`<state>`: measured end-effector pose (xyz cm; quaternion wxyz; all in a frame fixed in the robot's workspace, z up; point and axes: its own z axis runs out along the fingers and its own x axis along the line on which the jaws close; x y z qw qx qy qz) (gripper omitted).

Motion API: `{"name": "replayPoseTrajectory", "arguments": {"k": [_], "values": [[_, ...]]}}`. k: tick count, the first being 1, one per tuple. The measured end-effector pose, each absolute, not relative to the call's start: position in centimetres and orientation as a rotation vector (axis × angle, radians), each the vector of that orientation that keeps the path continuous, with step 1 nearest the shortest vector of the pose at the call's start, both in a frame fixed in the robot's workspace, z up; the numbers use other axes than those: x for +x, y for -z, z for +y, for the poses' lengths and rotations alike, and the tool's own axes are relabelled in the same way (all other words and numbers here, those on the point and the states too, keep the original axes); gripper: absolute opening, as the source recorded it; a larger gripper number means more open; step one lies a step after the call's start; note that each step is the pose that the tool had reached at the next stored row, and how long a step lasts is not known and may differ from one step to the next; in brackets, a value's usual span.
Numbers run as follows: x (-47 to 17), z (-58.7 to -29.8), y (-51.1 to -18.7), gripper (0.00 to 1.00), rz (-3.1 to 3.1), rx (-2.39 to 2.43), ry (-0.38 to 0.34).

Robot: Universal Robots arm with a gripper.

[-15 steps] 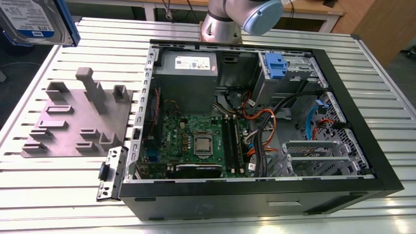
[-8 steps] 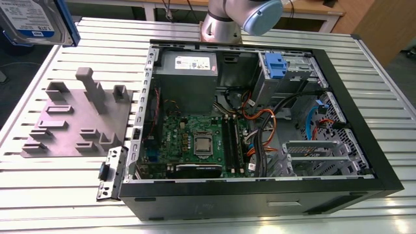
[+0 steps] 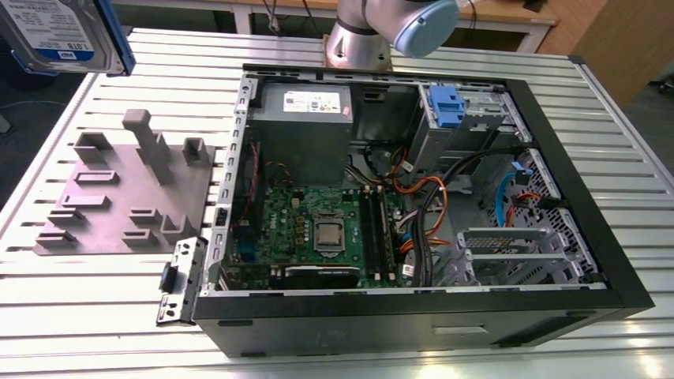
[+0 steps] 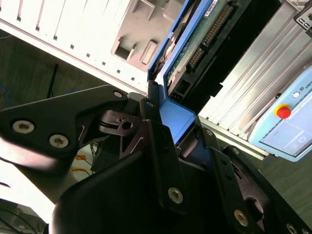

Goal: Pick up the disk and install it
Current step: 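Pick up the disk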

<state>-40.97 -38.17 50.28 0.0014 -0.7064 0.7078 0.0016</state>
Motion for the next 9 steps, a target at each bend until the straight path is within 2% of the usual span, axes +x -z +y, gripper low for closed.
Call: {"name": "replayPoseTrajectory", "arguments": {"k": [9], "values": [[-40.95,-38.17,-50.28,0.36,2.222,-2.217,-0.005]]}}
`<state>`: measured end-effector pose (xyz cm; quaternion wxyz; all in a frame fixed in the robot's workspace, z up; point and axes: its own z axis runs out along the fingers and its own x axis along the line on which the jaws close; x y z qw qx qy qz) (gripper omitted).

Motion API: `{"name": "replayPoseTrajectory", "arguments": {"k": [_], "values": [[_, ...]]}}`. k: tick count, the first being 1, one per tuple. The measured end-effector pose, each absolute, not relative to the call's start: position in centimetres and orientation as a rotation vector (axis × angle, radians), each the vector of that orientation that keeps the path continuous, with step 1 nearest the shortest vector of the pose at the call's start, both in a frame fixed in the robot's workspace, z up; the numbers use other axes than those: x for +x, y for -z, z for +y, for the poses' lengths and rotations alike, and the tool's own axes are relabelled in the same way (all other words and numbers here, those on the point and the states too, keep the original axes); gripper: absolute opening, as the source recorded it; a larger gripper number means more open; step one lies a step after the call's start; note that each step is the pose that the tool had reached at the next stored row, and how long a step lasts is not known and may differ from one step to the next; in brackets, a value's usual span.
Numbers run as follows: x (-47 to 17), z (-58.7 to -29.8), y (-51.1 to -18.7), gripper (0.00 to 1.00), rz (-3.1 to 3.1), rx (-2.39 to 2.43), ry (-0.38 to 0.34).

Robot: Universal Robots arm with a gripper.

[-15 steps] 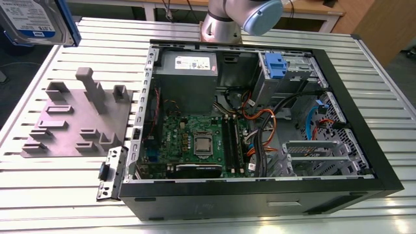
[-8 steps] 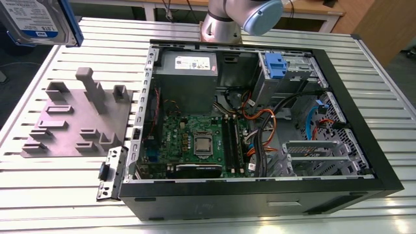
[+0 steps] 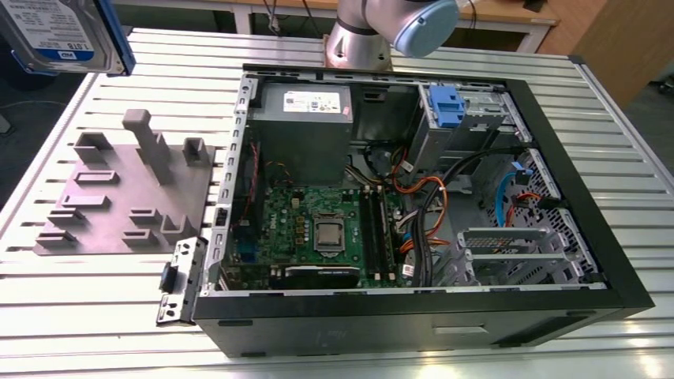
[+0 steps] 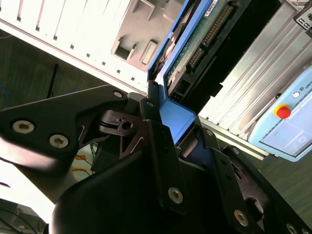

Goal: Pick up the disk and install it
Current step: 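Pick up the disk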

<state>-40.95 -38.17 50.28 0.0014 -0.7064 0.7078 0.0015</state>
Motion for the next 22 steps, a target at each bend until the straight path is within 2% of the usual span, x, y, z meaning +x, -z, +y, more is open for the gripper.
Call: {"name": "replayPoseTrajectory", "arguments": {"k": [22], "values": [[-40.16,-38.17,-50.28,0.36,2.222,-2.217,-0.005]]}}
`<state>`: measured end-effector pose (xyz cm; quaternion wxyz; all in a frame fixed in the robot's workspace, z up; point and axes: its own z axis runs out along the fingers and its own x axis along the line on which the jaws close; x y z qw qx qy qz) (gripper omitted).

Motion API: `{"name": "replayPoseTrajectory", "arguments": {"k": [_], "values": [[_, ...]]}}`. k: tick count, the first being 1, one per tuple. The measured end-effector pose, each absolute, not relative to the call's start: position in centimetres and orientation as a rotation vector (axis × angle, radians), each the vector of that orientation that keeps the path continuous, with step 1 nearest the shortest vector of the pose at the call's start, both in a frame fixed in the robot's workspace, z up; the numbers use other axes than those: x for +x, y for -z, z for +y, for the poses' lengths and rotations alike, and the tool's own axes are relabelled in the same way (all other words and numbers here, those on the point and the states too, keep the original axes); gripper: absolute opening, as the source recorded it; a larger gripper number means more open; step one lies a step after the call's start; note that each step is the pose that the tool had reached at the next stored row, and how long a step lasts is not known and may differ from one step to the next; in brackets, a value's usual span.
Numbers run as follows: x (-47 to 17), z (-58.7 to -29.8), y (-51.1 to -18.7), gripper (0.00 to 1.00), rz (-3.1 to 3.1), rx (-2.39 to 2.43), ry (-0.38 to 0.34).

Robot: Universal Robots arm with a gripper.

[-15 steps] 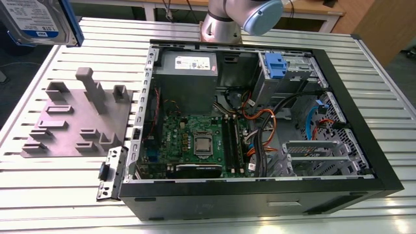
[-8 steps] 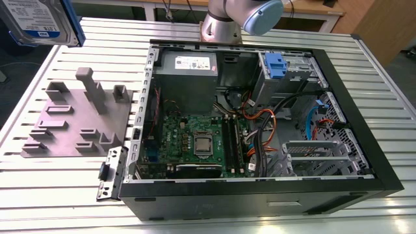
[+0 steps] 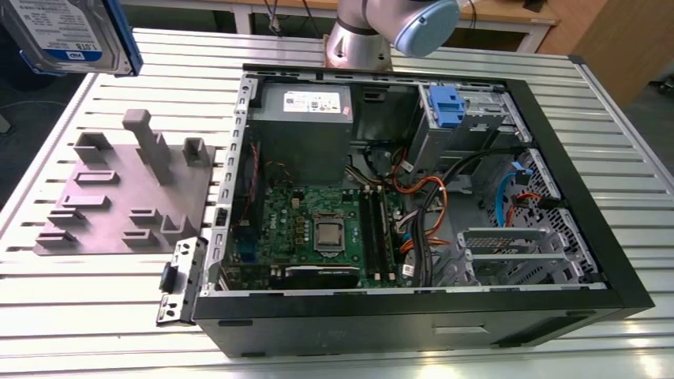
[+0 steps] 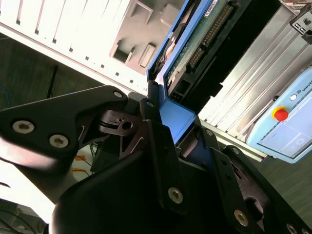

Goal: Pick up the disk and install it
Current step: 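Pick up the disk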

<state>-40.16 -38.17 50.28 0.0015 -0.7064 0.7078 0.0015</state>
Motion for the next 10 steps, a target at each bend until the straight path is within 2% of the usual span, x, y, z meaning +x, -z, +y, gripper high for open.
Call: {"name": "replayPoseTrajectory", "arguments": {"k": [10], "values": [[-40.0,-38.17,-50.28,0.36,2.222,-2.217,-0.005]]}}
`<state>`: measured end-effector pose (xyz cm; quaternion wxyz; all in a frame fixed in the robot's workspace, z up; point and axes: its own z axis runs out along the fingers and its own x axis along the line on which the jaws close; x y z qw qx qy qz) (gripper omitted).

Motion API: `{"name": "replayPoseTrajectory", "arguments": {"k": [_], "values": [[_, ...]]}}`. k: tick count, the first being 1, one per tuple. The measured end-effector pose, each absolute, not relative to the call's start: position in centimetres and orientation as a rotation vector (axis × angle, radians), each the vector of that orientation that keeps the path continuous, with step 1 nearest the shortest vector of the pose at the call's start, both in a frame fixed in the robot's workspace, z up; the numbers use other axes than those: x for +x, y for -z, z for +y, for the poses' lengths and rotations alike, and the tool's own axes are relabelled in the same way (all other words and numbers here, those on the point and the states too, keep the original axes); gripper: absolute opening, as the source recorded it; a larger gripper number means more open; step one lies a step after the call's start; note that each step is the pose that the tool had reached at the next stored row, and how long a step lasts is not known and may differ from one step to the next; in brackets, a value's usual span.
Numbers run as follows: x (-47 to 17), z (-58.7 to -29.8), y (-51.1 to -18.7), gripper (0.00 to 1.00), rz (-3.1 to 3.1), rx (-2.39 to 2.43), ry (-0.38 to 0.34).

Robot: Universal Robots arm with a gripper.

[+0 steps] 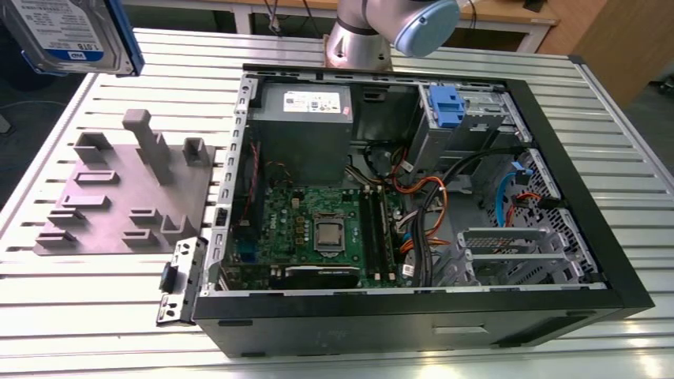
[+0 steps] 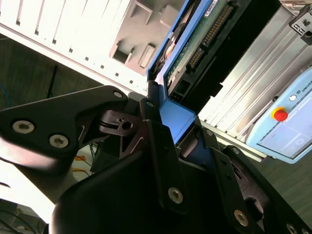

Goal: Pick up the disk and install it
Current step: 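Pick up the disk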

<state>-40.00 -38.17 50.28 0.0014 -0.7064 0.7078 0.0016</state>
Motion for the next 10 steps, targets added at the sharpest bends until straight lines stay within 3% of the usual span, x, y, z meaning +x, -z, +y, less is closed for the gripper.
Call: {"name": "replayPoseTrajectory", "arguments": {"k": [10], "values": [[-39.44,-38.23,-50.28,0.36,2.222,-2.217,-0.005]]}}
